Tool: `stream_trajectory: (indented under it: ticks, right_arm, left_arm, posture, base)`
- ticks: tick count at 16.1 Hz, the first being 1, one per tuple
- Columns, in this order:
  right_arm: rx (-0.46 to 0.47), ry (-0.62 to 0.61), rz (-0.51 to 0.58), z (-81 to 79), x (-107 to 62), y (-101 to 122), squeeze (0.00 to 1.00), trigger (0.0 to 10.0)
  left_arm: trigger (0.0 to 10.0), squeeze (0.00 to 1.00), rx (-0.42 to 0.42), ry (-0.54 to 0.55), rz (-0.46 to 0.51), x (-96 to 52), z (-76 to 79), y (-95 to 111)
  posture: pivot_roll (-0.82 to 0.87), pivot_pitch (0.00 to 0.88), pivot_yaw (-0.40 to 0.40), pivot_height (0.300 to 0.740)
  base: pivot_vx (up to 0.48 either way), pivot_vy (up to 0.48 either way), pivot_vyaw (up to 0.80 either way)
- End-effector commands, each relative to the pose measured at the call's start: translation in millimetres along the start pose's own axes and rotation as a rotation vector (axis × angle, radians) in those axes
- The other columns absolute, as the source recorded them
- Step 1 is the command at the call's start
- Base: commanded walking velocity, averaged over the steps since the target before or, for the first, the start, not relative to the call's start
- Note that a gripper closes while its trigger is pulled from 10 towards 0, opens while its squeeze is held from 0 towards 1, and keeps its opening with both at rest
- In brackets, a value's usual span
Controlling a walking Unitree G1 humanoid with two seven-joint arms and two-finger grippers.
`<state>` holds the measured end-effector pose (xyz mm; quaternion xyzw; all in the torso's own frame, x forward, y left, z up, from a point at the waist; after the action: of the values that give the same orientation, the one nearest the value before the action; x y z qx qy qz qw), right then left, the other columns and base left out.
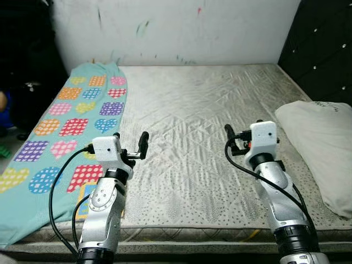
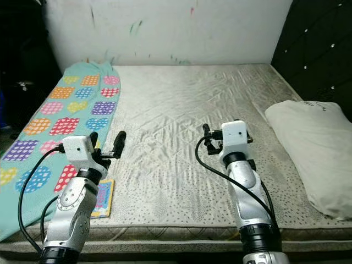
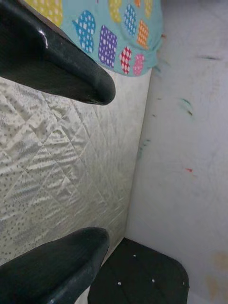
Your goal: Clean up the room
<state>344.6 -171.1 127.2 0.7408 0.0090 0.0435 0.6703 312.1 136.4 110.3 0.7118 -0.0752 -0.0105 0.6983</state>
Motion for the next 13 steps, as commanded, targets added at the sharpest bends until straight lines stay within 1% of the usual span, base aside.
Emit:
stream_trajectory:
  ticks: [1, 6, 13]
  right_arm:
    - [0.003, 0.015, 0.006, -4.7, 1.9, 2.7, 0.0, 10.0]
    - [0.003, 0.011, 0.006, -3.5, 2.0, 3.0, 0.0, 10.0]
    - [0.003, 0.01, 0.01, -3.4, 2.3, 3.9, 0.0, 10.0]
  left_arm:
    - [10.0, 0.0, 0.008, 0.011, -0.011, 0.0, -4.8, -1.2]
    - [10.0, 0.0, 0.006, 0.011, -0.012, 0.9, -4.7, -1.3]
    - [10.0, 0.0, 0.007, 0.015, -0.013, 1.5, -4.9, -1.6]
  posture:
    - [-0.08, 0.007, 0.023, 0.74]
    - [-0.08, 0.01, 0.022, 0.74]
    - [-0.08, 0.008, 0.021, 0.74]
  base:
    - [0.0, 0.281, 0.0]
    - [0.0, 0.316, 0.0]
    - [0.0, 0.467, 0.0]
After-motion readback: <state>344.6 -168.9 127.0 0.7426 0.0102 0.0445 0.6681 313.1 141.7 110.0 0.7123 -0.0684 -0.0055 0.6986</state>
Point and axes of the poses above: a point about 5 cm out from each wrist's last joint towards the gripper, its own x axis pointing out of the wrist towards the gripper, its own y axis along the axis of the wrist's last joint, z = x × y, the point moved 2 cm from there along x, pointing out of the wrist towards the gripper, and after that the axes turned 15 degrees about x, right-handed, at the moved point
